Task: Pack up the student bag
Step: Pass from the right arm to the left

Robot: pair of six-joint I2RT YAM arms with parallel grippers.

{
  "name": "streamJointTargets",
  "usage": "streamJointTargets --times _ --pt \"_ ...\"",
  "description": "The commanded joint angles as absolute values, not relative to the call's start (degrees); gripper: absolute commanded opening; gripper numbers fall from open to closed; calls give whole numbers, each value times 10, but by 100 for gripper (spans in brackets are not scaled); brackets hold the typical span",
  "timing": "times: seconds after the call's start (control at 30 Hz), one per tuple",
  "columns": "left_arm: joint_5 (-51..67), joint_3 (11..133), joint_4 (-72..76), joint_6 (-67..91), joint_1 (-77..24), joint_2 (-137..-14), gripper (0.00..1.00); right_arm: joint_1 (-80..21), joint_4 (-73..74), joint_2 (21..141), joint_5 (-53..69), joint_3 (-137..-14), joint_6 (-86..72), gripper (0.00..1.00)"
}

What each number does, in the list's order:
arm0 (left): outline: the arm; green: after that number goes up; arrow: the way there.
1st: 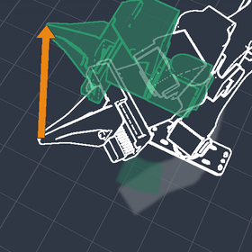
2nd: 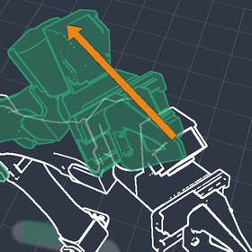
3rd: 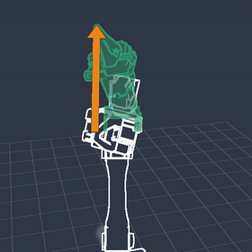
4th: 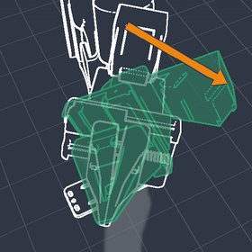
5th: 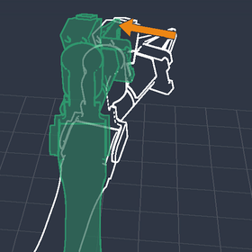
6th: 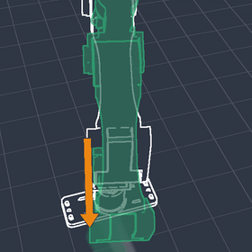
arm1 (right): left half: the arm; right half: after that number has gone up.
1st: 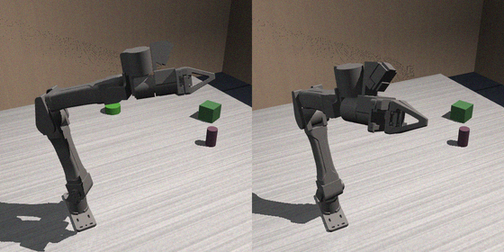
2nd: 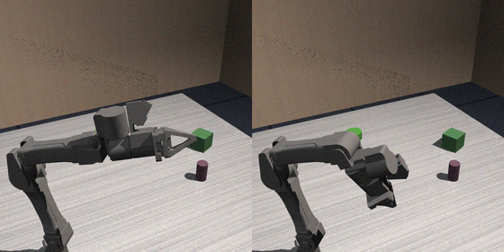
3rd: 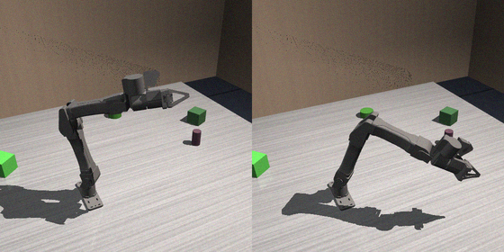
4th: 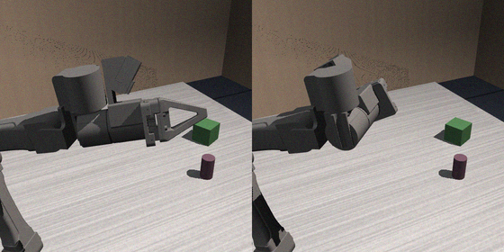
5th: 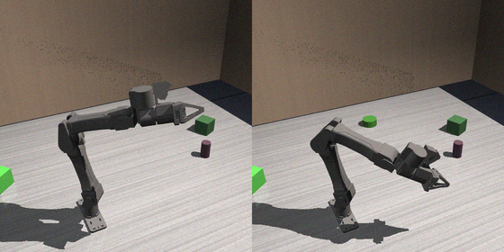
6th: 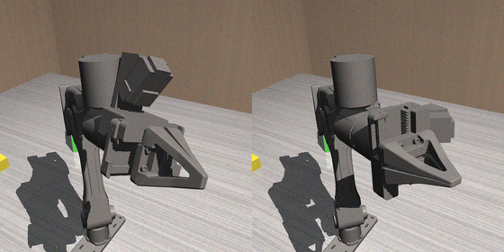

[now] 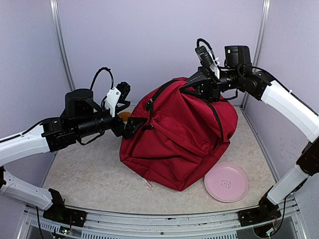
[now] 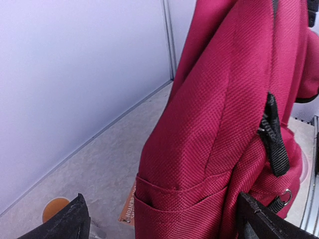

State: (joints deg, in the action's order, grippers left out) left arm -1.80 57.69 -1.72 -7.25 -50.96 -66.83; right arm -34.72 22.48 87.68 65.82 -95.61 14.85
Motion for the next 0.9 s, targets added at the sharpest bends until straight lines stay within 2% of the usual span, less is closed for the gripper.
streamJointTargets --times 0.0,0.07,0.13,0.2,0.3,0.33,0.4,0.43,0.5,0.6,0.73,0.87 --pt "-65 601 -22 -95 -511 -696 99 -354 250 880 684 -990 184 0" --pt "19 596 -24 -93 -511 -701 98 -354 251 880 678 -989 186 0" --pt "102 588 -19 -84 -512 -707 92 -354 243 878 675 -985 183 0" --pt "144 579 -7 -70 -512 -712 66 -354 233 879 667 -984 175 0" --pt "141 585 -1 -43 -512 -719 14 -354 214 876 636 -982 162 0" --pt "138 590 -2 -36 -512 -718 1 -354 204 874 621 -982 155 0" --pt "122 604 -3 -21 -512 -703 0 -354 182 865 578 -982 140 0" --pt "114 610 -1 -13 -512 -693 0 -354 169 861 548 -984 128 3" --pt "90 623 4 9 -512 -665 0 -354 149 853 486 -990 103 26" --pt "29 637 17 41 -512 -613 0 -354 133 837 431 -1000 88 51" --pt "-94 653 9 90 -512 -554 0 -353 66 792 457 -970 52 68" --pt "-96 662 0 111 -512 -514 0 -354 -19 740 492 -925 12 75"
